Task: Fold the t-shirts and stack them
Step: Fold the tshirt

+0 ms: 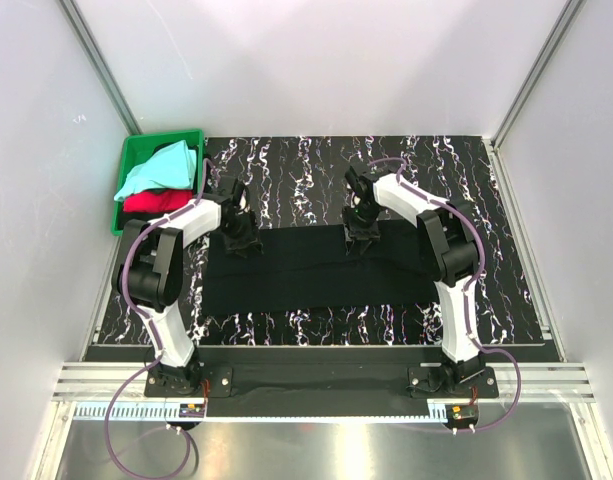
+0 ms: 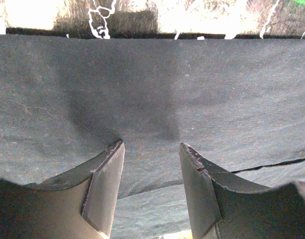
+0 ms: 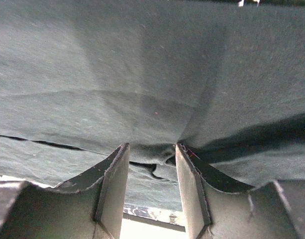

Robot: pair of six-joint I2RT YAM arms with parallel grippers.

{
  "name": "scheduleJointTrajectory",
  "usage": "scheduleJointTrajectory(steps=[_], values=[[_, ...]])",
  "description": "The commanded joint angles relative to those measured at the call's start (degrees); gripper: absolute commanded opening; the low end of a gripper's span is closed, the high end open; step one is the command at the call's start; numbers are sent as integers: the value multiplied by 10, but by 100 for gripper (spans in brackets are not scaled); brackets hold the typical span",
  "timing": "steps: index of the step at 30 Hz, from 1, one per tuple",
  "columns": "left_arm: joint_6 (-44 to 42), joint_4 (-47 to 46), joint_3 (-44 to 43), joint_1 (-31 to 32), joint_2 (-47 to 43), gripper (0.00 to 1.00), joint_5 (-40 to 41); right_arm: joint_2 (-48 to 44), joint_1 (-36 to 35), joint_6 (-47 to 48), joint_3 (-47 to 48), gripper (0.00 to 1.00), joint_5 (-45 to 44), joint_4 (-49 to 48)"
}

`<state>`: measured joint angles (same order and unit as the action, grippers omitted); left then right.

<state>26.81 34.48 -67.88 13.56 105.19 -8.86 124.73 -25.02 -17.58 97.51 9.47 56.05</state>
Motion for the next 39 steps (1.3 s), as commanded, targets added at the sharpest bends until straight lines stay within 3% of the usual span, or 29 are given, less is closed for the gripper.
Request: scheduleJointTrajectory(steps=[1,12,17,20,21,22,25,32,36,39], values=[[-11,-10,10,-6,-7,54,-8,-15,1,14,-15,50,-2,0],[-22,-13,18,-9,-13,54,-5,-107,2,-46,-125,51,86,-56],[-29,-13,20,-9,-42,54,-1,-174,7,-61,-138,57,112,-68],[-29,-13,22,-8,-58,54,-2,-222,28,-73,-136,62,90,-67],[-26,-13,26,-9,-62,54,-3,-242,36,-80,-140,70,74,-67],[-26,-13,27,-7,-68,54,-5,-251,45,-90,-143,71,54,-67],[-22,-13,33,-5,-82,54,-5,-273,89,-169,-165,73,-29,-69],[-10,-20,33,13,-106,53,-33,-278,135,-265,-201,72,-24,-111],[-7,-80,28,60,-122,54,-138,-288,196,-210,-216,72,3,-112],[11,-134,7,102,-114,69,-160,-314,239,-116,-254,73,6,-105]])
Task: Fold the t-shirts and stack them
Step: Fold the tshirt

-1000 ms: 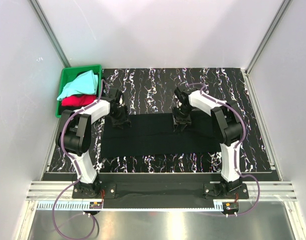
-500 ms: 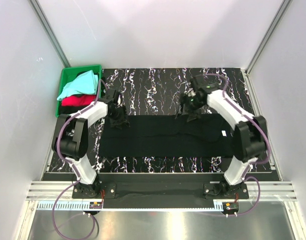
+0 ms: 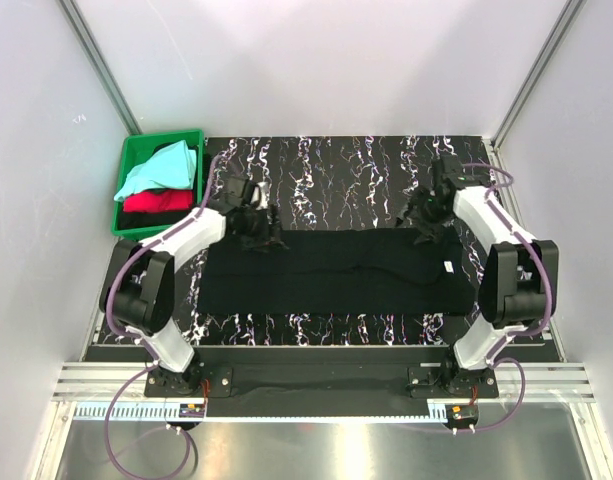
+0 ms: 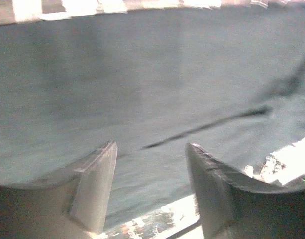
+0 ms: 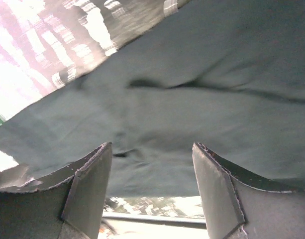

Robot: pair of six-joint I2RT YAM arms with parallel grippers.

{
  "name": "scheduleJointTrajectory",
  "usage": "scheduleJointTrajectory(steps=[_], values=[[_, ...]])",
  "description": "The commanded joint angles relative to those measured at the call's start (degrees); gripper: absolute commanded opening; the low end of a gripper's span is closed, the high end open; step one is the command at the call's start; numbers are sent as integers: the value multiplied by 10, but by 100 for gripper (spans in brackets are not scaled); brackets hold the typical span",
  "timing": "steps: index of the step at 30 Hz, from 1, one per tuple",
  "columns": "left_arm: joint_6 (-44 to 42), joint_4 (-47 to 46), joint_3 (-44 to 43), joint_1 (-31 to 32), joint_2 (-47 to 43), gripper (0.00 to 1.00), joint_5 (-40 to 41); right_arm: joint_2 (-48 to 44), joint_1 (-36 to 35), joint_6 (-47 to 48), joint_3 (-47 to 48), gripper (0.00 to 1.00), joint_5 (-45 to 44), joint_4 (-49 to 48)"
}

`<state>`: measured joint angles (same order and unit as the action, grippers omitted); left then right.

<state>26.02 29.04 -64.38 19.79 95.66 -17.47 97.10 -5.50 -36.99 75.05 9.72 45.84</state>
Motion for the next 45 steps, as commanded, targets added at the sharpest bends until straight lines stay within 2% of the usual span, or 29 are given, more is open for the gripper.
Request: scheduleJointTrajectory(steps=[1,5,7,9,12,16,18,19,21,24,31,35,38,40,42,45], values=[[24,-93,-34,51,-14,69,-77,-46,52,92,-43,73,1,-3],[39,-158,-78,105,22,70,-53,-102,100,133,-111,70,-3,-1],[47,-223,-102,131,56,64,-48,-113,112,146,-125,68,0,0],[59,-267,-131,153,87,53,-46,-123,130,153,-140,65,-3,0],[64,-313,-180,177,159,43,-26,-112,145,176,-138,65,-12,-4],[92,-358,-209,200,232,41,2,-82,160,172,-117,65,-8,-13],[84,-337,-258,216,257,46,13,-68,171,163,-111,64,6,-22],[77,-300,-281,221,269,54,27,-62,171,156,-110,62,18,-25],[71,-250,-333,234,306,59,59,-50,171,155,-111,61,33,-36],[74,-250,-343,242,325,58,80,-43,171,158,-124,60,45,-50],[66,-263,-339,256,328,45,77,-35,173,158,-137,52,44,-59],[63,-261,-350,260,334,43,67,-26,174,158,-137,50,49,-63],[63,-258,-353,261,338,44,65,-26,177,158,-140,49,48,-64],[62,-250,-369,261,352,50,60,-28,179,158,-141,48,46,-65],[61,-229,-384,261,363,52,49,-27,182,158,-141,48,45,-64],[67,-225,-399,261,380,53,35,-27,185,160,-141,47,46,-63]])
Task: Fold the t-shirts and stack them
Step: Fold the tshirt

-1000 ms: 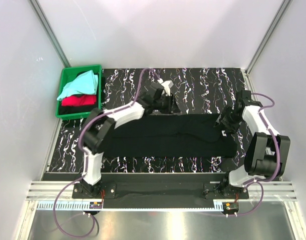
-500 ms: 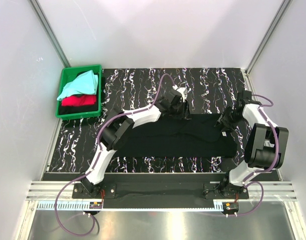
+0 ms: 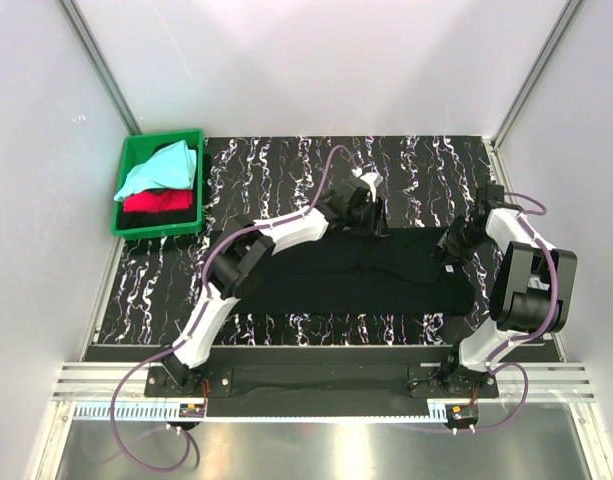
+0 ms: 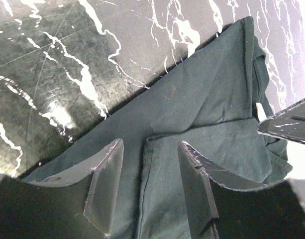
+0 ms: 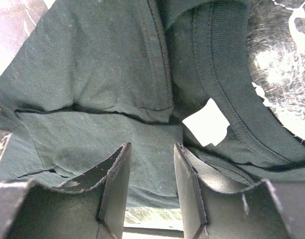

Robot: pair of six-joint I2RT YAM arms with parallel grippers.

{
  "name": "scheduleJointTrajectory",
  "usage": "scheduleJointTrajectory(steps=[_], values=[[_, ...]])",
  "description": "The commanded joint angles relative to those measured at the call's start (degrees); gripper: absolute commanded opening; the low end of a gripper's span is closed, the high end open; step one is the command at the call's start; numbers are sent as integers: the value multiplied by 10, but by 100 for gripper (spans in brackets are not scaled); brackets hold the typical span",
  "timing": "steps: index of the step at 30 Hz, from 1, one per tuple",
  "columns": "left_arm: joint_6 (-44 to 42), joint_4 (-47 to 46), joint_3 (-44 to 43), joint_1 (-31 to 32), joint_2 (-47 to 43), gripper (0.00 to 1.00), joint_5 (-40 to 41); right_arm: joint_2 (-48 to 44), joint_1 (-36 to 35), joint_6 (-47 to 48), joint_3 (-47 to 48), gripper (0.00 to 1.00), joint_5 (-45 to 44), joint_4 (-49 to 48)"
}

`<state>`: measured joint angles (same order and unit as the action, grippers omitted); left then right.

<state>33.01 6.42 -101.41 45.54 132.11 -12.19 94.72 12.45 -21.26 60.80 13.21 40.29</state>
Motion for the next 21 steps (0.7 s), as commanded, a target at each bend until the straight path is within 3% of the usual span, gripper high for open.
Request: scheduleJointTrajectory(steps=[1,14,21], values=[[-1,0,-30,3,18,52,-18,-3,6,2,2,47,10,-8],[14,2,-53,8,39,39,-40,13,21,9,6,43,17,-9],[22,2,-52,11,34,46,-44,20,23,10,12,43,23,-8]])
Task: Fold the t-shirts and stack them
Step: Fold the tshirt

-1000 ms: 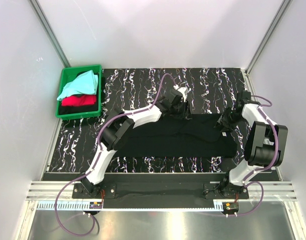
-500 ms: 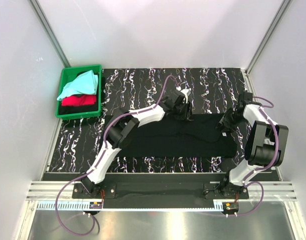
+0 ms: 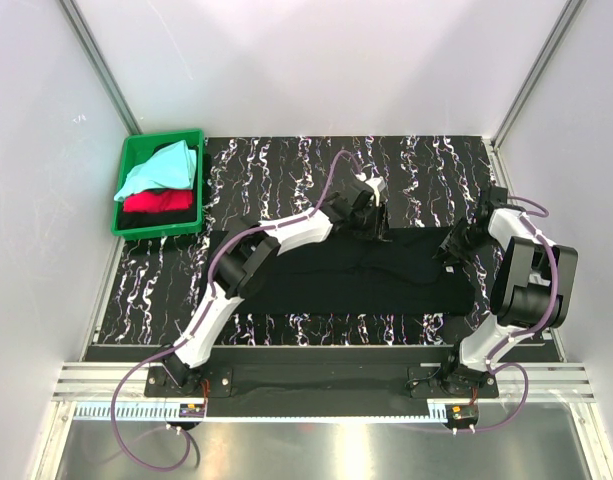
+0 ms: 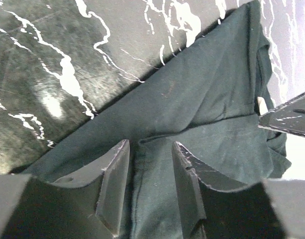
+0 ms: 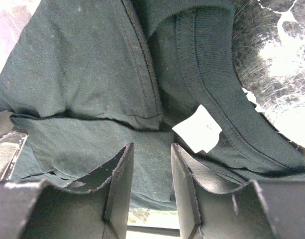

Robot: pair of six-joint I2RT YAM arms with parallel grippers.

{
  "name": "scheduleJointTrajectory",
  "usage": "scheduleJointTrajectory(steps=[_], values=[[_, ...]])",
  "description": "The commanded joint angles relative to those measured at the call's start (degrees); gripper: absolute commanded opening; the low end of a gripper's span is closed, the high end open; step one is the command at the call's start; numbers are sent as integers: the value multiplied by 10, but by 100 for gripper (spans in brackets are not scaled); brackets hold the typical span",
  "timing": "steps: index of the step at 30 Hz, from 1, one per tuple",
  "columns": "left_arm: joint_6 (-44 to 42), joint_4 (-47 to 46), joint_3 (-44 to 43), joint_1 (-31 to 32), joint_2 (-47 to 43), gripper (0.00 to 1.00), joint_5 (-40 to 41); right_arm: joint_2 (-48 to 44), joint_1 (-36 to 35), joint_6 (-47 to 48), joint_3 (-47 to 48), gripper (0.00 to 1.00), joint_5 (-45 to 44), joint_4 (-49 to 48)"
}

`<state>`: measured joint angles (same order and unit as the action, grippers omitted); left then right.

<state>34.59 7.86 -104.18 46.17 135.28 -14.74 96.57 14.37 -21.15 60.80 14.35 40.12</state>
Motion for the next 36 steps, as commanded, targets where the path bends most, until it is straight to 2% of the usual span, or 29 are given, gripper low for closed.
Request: scheduleJointTrajectory(steps=[1,10,16,21,30,34,36], values=[[7,-13,-26,5,3,46,-19,6,4,7,12,43,12,-9],[16,-14,-43,5,17,40,-29,13,8,3,9,41,0,-7],[22,-20,-45,4,14,27,-37,-1,15,3,-4,45,-6,0],[21,-19,-43,4,4,19,-40,9,15,6,2,45,15,-7],[22,-16,-39,4,-6,17,-43,34,15,-3,3,43,33,-21],[21,-14,-40,4,-13,14,-44,29,15,-2,6,37,41,-28],[19,-13,-39,4,-19,13,-45,22,15,-2,12,28,43,-25]])
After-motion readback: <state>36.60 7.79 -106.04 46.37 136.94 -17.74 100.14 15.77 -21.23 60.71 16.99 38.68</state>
